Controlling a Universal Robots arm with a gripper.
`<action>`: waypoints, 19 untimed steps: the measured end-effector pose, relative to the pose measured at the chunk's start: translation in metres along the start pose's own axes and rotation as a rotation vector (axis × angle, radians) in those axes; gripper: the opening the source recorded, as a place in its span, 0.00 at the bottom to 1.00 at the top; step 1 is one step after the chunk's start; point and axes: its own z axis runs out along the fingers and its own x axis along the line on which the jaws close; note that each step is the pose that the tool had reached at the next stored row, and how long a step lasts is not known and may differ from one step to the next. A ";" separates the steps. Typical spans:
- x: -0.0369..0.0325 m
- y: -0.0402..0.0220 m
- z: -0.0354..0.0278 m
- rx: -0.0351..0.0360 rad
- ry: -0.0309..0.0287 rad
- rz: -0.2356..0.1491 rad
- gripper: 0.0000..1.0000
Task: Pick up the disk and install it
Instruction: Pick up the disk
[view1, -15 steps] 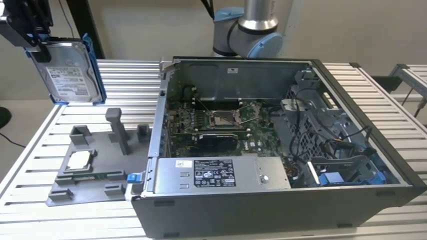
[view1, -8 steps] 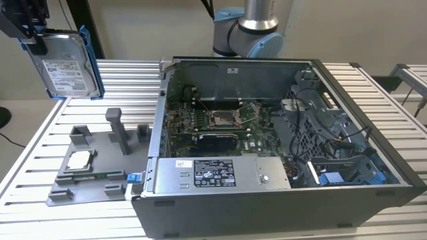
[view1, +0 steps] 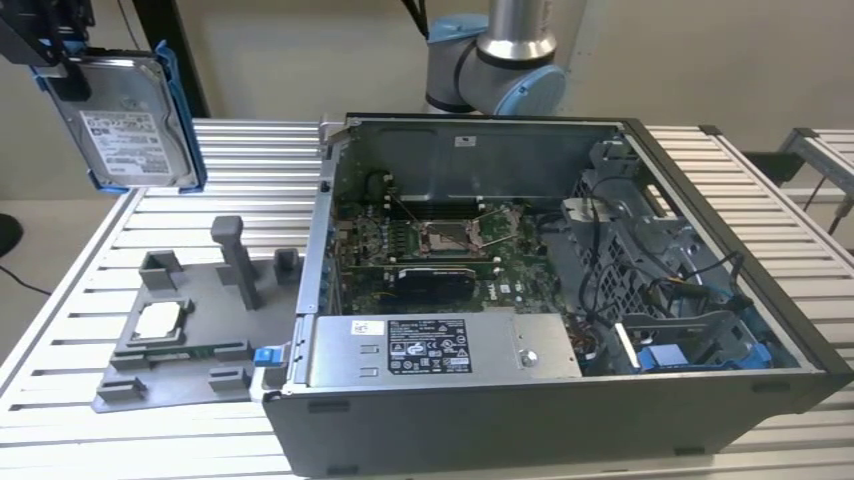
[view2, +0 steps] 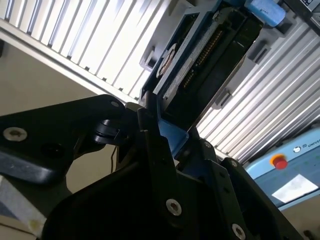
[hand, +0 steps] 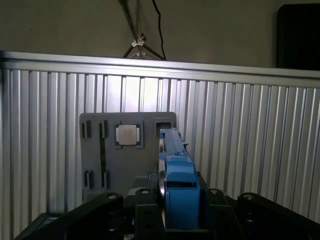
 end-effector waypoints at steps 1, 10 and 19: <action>0.0000 0.0000 -0.0007 0.0001 0.0000 0.000 0.00; -0.0001 0.0001 -0.0064 0.0000 0.0000 0.000 0.00; -0.0003 0.0001 -0.0129 0.0000 0.0000 0.000 0.00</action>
